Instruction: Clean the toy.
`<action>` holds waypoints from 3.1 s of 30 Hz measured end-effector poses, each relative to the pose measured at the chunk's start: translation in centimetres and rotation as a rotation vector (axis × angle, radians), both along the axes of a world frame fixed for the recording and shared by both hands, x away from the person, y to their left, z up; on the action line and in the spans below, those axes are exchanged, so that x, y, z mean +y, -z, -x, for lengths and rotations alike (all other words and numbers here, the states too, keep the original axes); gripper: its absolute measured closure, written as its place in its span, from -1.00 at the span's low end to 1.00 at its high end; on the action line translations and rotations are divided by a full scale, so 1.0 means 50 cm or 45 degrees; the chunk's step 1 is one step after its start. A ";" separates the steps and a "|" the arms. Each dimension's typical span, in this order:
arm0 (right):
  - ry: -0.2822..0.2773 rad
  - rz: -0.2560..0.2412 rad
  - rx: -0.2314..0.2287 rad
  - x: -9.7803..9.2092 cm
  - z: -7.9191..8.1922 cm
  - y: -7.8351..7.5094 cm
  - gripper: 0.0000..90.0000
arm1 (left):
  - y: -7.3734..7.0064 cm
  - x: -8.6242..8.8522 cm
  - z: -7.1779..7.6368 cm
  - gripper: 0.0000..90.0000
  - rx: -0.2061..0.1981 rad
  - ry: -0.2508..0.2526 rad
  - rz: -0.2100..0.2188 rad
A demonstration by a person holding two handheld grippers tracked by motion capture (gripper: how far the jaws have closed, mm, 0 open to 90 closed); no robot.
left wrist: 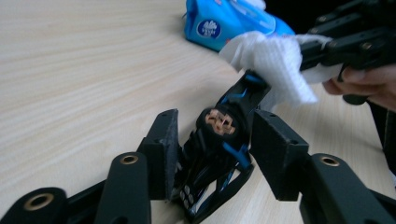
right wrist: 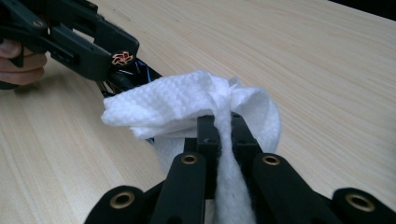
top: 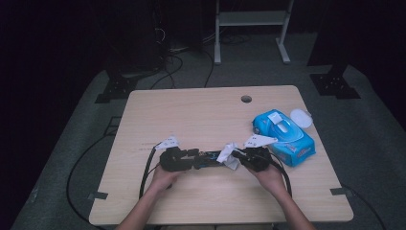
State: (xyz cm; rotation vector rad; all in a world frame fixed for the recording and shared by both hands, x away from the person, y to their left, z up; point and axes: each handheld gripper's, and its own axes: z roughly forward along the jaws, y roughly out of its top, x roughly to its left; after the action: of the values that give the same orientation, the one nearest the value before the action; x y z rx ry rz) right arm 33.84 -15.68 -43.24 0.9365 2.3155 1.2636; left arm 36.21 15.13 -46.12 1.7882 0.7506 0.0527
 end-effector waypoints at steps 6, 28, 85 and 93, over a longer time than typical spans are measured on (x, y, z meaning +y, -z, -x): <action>-0.012 0.012 0.004 0.004 -0.003 -0.002 0.90 | -0.002 0.010 -0.013 0.15 0.022 -0.040 0.014; -0.043 0.043 0.010 0.000 0.018 -0.004 0.89 | 0.002 0.009 -0.005 0.15 0.070 0.072 0.022; -0.061 0.008 0.121 0.060 -0.003 0.047 0.58 | 0.037 -0.058 0.044 -0.48 -0.178 0.199 -0.489; -0.007 -0.005 0.122 0.036 0.006 0.056 0.78 | 0.031 -0.065 0.060 -0.46 -0.242 0.188 -0.526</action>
State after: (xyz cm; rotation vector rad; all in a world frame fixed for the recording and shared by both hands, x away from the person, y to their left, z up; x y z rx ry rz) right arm 33.55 -13.89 -46.05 1.0138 2.3905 1.2513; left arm 33.20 11.89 -47.67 2.1891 0.4920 0.2936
